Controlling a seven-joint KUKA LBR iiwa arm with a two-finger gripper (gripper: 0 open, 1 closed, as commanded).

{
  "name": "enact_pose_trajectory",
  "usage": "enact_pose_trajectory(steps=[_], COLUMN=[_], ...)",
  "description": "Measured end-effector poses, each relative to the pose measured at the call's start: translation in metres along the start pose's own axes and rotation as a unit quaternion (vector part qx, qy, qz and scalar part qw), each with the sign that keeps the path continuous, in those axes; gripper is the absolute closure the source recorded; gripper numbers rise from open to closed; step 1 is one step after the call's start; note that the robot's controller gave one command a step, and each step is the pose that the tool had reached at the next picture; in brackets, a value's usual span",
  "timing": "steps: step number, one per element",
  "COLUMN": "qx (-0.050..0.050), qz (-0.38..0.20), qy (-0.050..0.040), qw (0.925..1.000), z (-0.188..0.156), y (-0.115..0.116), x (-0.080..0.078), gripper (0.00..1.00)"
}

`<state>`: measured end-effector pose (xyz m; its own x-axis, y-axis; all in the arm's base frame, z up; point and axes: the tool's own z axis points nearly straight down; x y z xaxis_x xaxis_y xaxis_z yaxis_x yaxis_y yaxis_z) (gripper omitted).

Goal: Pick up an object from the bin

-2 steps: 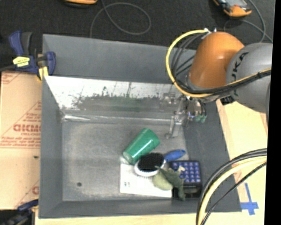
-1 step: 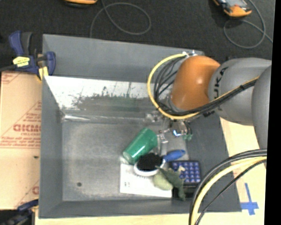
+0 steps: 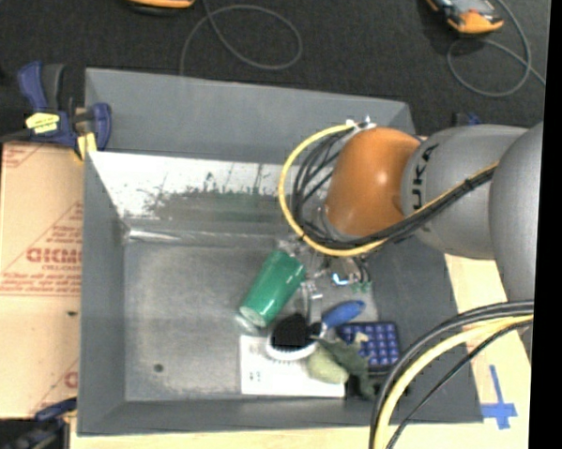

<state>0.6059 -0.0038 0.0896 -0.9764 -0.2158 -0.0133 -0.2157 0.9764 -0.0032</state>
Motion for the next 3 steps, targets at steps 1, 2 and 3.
enact_pose_trajectory(steps=[1, 2, 3], qx=[-0.001, 0.003, 0.004], qz=[-0.057, -0.067, -0.068], qy=[0.0033, -0.0188, -0.0174], qw=[0.9984, 0.9976, 0.9975], z=[-0.022, 0.003, -0.007], y=[0.011, 0.073, 0.059], x=[-0.010, 0.036, 0.022], gripper=[0.00, 0.00, 1.00])
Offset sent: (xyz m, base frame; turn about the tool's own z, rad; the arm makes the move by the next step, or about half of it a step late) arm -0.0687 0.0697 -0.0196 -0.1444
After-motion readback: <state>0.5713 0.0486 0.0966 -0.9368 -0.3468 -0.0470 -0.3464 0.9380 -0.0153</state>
